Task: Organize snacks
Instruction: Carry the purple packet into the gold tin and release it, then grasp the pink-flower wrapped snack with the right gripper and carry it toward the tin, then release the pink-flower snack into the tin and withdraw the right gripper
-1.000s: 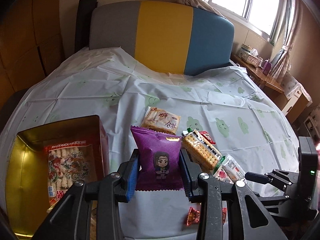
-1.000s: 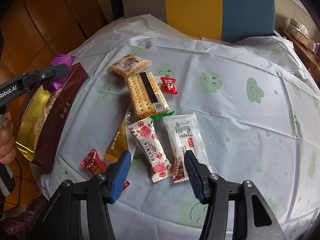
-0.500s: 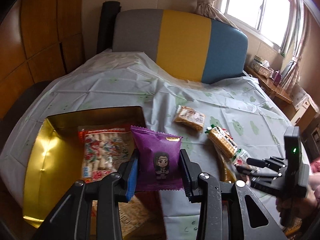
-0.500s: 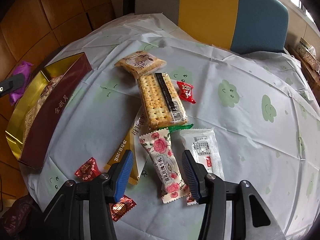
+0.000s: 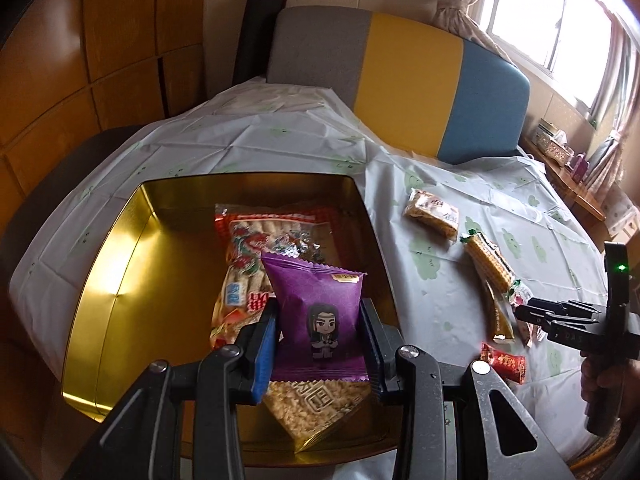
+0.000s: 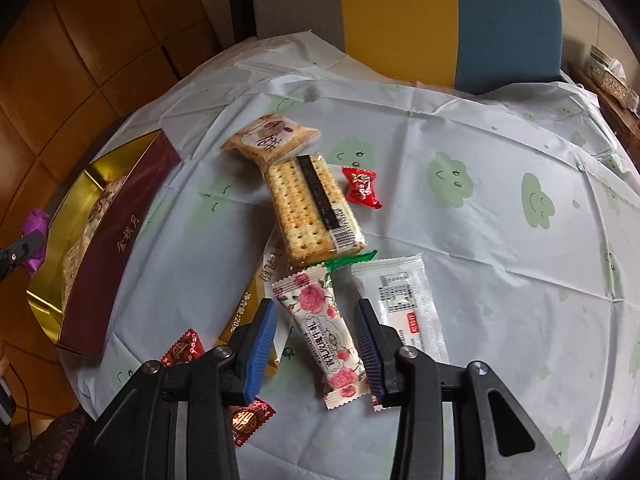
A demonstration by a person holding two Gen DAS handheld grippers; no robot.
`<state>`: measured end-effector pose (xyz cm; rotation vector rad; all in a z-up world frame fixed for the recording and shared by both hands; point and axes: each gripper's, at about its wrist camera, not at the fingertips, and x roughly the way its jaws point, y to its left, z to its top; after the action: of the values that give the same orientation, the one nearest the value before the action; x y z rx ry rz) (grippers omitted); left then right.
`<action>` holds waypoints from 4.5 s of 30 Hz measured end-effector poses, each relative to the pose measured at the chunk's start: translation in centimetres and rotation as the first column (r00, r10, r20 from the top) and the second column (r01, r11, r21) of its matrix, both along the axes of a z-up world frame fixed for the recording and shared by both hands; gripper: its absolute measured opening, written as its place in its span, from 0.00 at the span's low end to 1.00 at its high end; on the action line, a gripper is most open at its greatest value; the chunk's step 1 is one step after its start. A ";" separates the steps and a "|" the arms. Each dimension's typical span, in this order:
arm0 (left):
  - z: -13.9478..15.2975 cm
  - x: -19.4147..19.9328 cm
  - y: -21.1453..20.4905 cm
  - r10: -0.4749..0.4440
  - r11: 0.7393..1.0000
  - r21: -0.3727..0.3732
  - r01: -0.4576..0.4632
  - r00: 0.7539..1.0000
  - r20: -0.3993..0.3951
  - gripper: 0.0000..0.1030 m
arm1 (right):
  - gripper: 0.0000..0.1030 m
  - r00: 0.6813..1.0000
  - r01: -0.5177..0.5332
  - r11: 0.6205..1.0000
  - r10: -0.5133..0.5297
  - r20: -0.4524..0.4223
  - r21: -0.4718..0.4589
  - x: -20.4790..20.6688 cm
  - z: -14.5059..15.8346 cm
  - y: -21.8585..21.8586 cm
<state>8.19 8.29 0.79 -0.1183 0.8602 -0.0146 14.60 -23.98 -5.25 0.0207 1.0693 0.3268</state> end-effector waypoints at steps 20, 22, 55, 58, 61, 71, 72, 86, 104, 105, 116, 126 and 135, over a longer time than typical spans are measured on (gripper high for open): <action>-1.3 -1.7 6.0 0.150 0.989 0.019 -0.150 0.988 -0.030 0.37 | 0.21 0.997 -0.020 0.999 0.018 -0.078 -0.033 0.2 -2.9 -0.1; -1.7 -1.9 7.2 0.183 0.983 0.028 -0.182 0.982 -0.040 0.37 | 0.21 0.997 -0.023 0.999 0.019 -0.073 -0.042 0.1 -3.0 0.1; -2.8 -2.6 6.5 0.250 0.959 0.149 -0.242 0.967 -0.040 0.43 | 0.20 0.998 -0.015 0.994 0.008 -0.065 -0.111 -0.6 -2.4 0.5; -2.3 -2.9 6.3 0.246 0.958 0.156 -0.240 0.969 -0.022 0.43 | 0.20 0.997 0.010 0.993 -0.018 -0.073 -0.114 -1.0 -1.9 0.0; -2.1 -3.0 6.3 0.246 0.957 0.159 -0.241 0.969 -0.010 0.43 | 0.20 0.997 0.038 0.994 -0.044 -0.062 -0.104 -1.9 -1.0 -0.6; -2.3 -3.7 7.0 0.255 0.956 0.150 -0.252 0.967 0.001 0.43 | 0.20 0.997 -0.041 0.999 0.042 0.069 -0.006 -3.8 5.1 4.6; -2.3 -3.8 7.1 0.257 0.955 0.151 -0.255 0.966 0.004 0.43 | 0.20 0.995 -0.072 0.997 0.072 0.075 0.005 -3.7 5.5 5.9; -3.0 -4.6 9.3 0.302 0.945 0.136 -0.298 0.953 -0.006 0.43 | 0.22 0.941 -0.335 0.941 0.332 0.073 0.041 -0.5 5.2 23.0; -3.3 -4.4 8.6 0.286 0.949 0.143 -0.282 0.958 -0.011 0.43 | 0.30 0.951 -0.301 0.954 0.299 0.072 0.007 -1.7 3.5 22.0; -3.2 -4.4 8.3 0.282 0.950 0.145 -0.277 0.959 -0.011 0.43 | 0.30 0.951 -0.298 0.955 0.297 0.082 0.000 -2.0 3.7 21.6; -2.5 -4.2 6.7 0.235 0.960 0.156 -0.232 0.972 0.000 0.43 | 0.30 0.963 -0.221 0.972 0.231 0.140 -0.080 -4.0 4.8 15.5; -1.8 -3.9 4.5 0.176 0.970 0.167 -0.174 0.984 0.006 0.43 | 0.30 0.992 -0.067 0.994 0.076 0.105 -0.087 -3.9 4.2 7.1; -0.2 -2.6 1.3 0.080 0.988 0.134 -0.080 0.997 0.003 0.43 | 0.36 0.994 0.091 0.988 -0.082 0.071 -0.127 -2.6 2.8 -1.1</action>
<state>5.58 9.54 0.56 -0.0266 0.8555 0.1186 11.97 -25.12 -2.50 -0.0600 1.0198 0.1777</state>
